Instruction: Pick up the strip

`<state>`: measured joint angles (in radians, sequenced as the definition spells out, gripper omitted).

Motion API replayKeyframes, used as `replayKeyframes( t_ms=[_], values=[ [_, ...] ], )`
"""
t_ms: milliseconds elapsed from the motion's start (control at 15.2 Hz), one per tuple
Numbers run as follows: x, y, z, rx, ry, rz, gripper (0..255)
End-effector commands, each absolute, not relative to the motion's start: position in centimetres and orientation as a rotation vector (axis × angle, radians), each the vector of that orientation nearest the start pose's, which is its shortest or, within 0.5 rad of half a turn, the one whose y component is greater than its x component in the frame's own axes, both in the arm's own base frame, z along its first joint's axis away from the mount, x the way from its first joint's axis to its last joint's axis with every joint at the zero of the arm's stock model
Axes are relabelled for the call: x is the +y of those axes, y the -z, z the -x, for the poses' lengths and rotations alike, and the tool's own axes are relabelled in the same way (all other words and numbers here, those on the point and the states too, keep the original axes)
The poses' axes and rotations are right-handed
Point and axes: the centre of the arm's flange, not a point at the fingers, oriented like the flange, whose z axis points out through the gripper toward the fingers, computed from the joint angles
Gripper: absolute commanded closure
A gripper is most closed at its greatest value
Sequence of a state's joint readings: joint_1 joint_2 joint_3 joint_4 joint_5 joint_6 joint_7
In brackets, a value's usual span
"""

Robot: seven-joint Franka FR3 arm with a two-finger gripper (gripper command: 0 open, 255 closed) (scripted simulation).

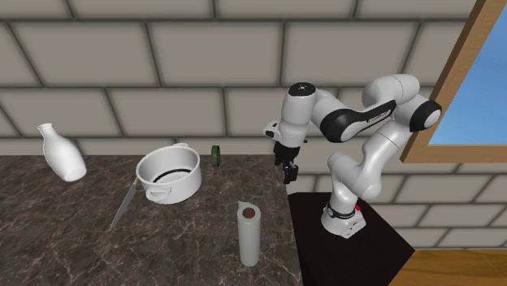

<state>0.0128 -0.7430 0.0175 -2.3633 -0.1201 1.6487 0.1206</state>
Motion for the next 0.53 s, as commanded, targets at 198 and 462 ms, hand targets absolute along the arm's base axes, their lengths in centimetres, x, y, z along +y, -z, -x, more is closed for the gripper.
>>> replayKeyframes(
  t_ms=[198,462],
  values=[
    [-4.1,-57.9,-32.6,-0.058,0.054,3.269,0],
    [-9.3,-57.7,-33.3,-0.325,0.043,3.252,0]
  ],
)
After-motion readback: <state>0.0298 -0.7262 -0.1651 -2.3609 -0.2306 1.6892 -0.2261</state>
